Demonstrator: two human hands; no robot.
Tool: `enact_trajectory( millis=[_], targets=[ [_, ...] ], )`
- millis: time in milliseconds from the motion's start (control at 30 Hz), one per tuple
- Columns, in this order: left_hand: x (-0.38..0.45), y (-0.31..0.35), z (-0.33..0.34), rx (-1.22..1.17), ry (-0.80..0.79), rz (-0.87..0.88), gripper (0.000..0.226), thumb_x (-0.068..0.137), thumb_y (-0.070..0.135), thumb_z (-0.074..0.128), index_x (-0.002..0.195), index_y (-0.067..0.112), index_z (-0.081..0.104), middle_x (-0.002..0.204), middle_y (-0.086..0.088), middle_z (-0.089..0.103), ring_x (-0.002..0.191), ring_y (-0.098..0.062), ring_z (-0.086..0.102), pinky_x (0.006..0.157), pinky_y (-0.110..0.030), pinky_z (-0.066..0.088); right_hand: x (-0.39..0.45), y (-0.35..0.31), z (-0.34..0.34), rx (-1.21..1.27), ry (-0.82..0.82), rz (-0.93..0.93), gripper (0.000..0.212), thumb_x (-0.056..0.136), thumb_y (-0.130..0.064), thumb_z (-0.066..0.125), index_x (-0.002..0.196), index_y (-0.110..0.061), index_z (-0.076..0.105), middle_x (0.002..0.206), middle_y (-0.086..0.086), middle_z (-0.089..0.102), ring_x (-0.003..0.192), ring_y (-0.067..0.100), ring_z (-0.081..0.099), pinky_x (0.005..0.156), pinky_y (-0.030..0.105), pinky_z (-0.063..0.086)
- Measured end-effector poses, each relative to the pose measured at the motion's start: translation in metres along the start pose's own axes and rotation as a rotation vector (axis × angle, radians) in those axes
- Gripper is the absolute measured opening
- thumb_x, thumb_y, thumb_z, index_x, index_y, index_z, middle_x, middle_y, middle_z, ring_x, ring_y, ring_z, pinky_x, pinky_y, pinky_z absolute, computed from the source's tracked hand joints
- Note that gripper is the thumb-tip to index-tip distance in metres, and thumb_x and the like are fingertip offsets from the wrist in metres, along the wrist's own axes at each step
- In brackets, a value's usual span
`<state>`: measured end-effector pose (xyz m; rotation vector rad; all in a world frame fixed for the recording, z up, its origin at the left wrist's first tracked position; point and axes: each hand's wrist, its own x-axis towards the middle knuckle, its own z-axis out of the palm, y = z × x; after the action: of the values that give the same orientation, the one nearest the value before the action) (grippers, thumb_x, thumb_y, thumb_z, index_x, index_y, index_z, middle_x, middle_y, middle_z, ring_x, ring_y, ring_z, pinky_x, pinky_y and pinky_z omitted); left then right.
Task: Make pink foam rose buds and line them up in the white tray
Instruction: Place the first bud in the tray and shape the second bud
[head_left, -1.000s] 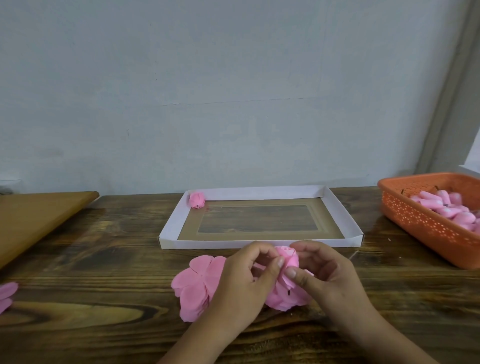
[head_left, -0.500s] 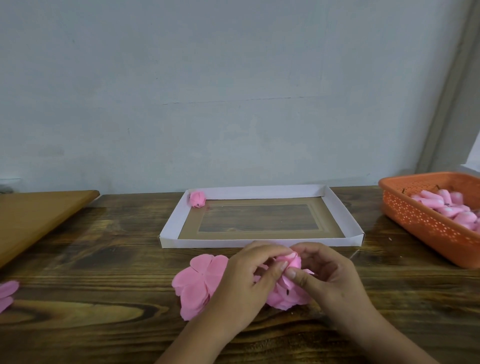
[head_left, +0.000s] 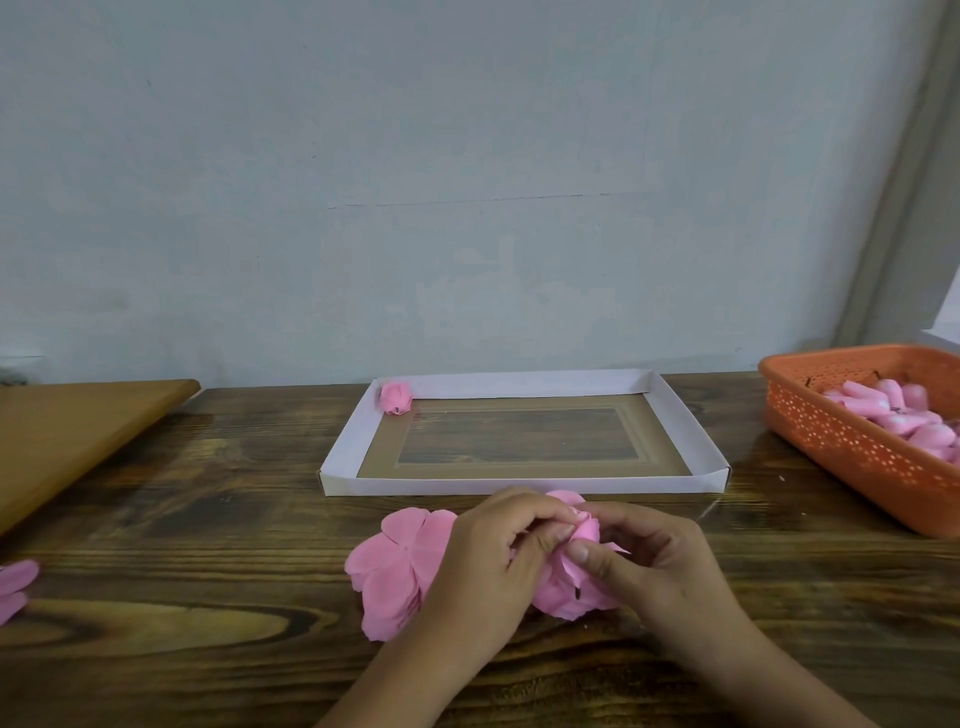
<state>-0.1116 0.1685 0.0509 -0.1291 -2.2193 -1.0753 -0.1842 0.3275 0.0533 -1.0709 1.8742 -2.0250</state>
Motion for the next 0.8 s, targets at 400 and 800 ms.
enact_trajectory(
  millis=[400, 800],
  targets=[
    [-0.0030, 0.0027, 0.0071, -0.199, 0.042, -0.179, 0.024, 0.098, 0.026, 0.067, 0.112, 0.045, 0.067, 0.104, 0.025, 0.074, 0.103, 0.001, 0.069, 0.082, -0.015, 0.055, 0.0000, -0.0015, 0.0004, 0.049, 0.023, 0.013, 0.025, 0.081, -0.017, 0.072, 0.102, -0.028, 0.079, 0.097, 0.007, 0.079, 0.090, 0.024, 0.075, 0.075, 0.030, 0.062],
    [-0.0017, -0.0025, 0.0083, -0.357, -0.070, -0.324, 0.055, 0.082, 0.018, 0.085, 0.120, 0.052, 0.062, 0.116, 0.014, 0.073, 0.112, -0.008, 0.068, 0.095, -0.030, 0.057, 0.0023, -0.0017, -0.0022, 0.154, 0.082, 0.097, 0.019, 0.074, -0.016, 0.076, 0.092, -0.022, 0.078, 0.090, 0.011, 0.078, 0.081, 0.020, 0.076, 0.066, 0.023, 0.058]
  ],
)
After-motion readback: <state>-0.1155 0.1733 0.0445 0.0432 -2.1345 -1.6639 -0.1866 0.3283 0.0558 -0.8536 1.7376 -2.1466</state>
